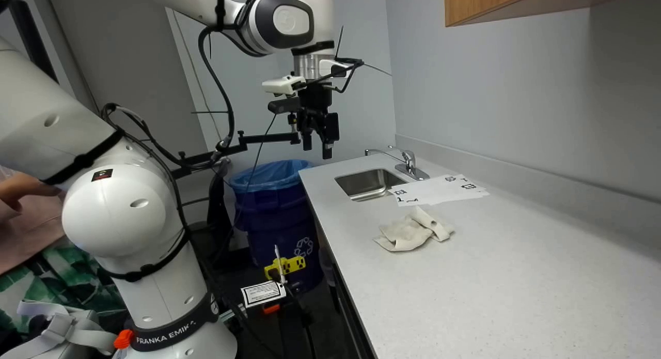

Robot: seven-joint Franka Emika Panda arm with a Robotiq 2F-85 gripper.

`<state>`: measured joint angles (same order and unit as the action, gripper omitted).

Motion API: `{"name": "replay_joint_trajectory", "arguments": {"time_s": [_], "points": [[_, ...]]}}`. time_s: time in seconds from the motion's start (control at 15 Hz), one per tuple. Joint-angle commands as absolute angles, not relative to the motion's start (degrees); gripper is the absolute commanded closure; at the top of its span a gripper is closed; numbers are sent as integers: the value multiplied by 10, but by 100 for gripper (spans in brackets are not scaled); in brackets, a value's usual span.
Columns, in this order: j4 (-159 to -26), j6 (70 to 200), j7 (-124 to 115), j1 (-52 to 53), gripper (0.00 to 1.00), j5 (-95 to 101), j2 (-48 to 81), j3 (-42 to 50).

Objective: Use the cloth and wipe the table

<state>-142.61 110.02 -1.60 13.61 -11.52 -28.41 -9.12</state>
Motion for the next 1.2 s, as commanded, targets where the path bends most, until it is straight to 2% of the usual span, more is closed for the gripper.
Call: {"name": "replay_joint_trajectory", "arguments": {"time_s": [0.0, 0.73, 1.13], "points": [[-1425, 1099, -15, 132, 0, -117, -284, -95], [-1388, 1105, -9, 106, 0, -50, -211, -91], [-1341, 1189, -9, 81, 0, 40, -104, -91]]}}
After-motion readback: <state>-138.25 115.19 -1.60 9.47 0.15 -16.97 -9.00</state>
